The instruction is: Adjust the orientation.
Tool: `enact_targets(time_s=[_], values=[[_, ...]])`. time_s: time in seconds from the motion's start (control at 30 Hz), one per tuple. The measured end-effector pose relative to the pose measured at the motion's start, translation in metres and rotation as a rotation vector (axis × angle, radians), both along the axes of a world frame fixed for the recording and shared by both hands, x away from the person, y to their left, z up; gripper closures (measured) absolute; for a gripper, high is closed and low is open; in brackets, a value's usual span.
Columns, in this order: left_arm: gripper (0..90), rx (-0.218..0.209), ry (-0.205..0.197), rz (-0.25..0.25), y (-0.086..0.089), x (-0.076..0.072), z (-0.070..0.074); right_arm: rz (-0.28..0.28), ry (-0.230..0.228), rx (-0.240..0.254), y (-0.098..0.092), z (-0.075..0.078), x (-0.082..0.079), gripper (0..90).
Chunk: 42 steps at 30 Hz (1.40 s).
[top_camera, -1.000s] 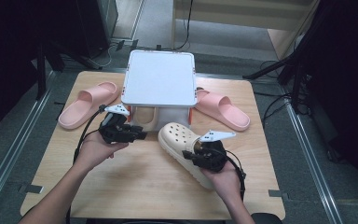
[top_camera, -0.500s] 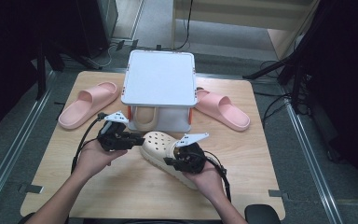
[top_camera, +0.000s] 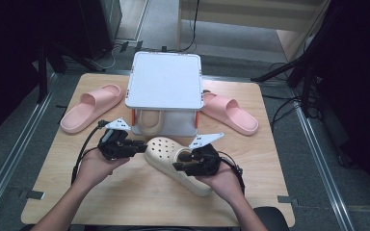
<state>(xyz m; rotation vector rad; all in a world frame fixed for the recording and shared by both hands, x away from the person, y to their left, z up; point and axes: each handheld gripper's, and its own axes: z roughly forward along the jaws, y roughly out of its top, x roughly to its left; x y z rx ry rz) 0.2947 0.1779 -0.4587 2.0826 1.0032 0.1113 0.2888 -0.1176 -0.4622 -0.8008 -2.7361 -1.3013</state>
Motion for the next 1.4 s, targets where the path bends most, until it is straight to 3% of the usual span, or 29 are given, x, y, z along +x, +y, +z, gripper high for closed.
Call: enact_targets(time_s=[0.03, 0.07, 0.1, 0.17, 0.23, 0.4, 0.47, 0.57, 0.63, 0.7, 0.9, 1.2, 1.4], values=[[74.0, 0.001, 0.0, 0.005, -0.001, -0.002, -0.002, -0.019, -0.002, 0.022, -0.008, 0.005, 0.002, 66.0], [74.6, 0.001, 0.0, 0.005, -0.001, -0.002, -0.002, -0.019, -0.002, 0.022, -0.008, 0.005, 0.002, 66.0], [75.2, 0.001, 0.002, 0.002, -0.002, -0.002, -0.003, -0.049, -0.024, 0.033, -0.017, 0.01, 0.005, 73.4], [75.9, -0.008, 0.019, 0.0, -0.006, -0.004, -0.006, -0.062, -0.029, 0.034, -0.02, 0.011, 0.008, 77.0], [79.3, 0.001, 0.009, 0.002, -0.01, -0.006, -0.008, -0.118, -0.041, 0.035, -0.027, 0.011, 0.021, 86.4], [83.1, 0.019, -0.008, 0.011, -0.016, -0.013, -0.014, -0.161, -0.045, 0.028, -0.029, 0.005, 0.04, 90.0], [83.6, 0.031, 0.008, -0.001, -0.019, -0.013, -0.021, -0.175, -0.043, 0.015, -0.029, 0.0, 0.047, 90.0], [83.6, 0.052, 0.035, -0.002, -0.025, -0.007, -0.034, -0.175, -0.001, -0.032, -0.026, -0.013, 0.057, 90.0], [84.0, 0.041, 0.034, -0.008, -0.025, -0.006, -0.036, -0.171, 0.006, -0.049, -0.024, -0.016, 0.057, 89.2], [83.7, 0.033, 0.04, -0.01, -0.025, -0.004, -0.035, -0.167, -0.016, -0.082, -0.02, -0.018, 0.054, 89.3], [82.6, 0.05, 0.024, -0.01, -0.026, -0.004, -0.035, -0.195, 0.002, -0.049, -0.021, -0.02, 0.047, 90.0], [81.0, 0.041, 0.018, -0.017, -0.029, 0.006, -0.037, -0.193, 0.011, -0.061, -0.019, -0.023, 0.028, 90.0], [84.3, 0.036, 0.009, -0.034, -0.034, 0.015, -0.037, -0.199, -0.015, -0.055, -0.015, -0.022, 0.013, 89.5]])
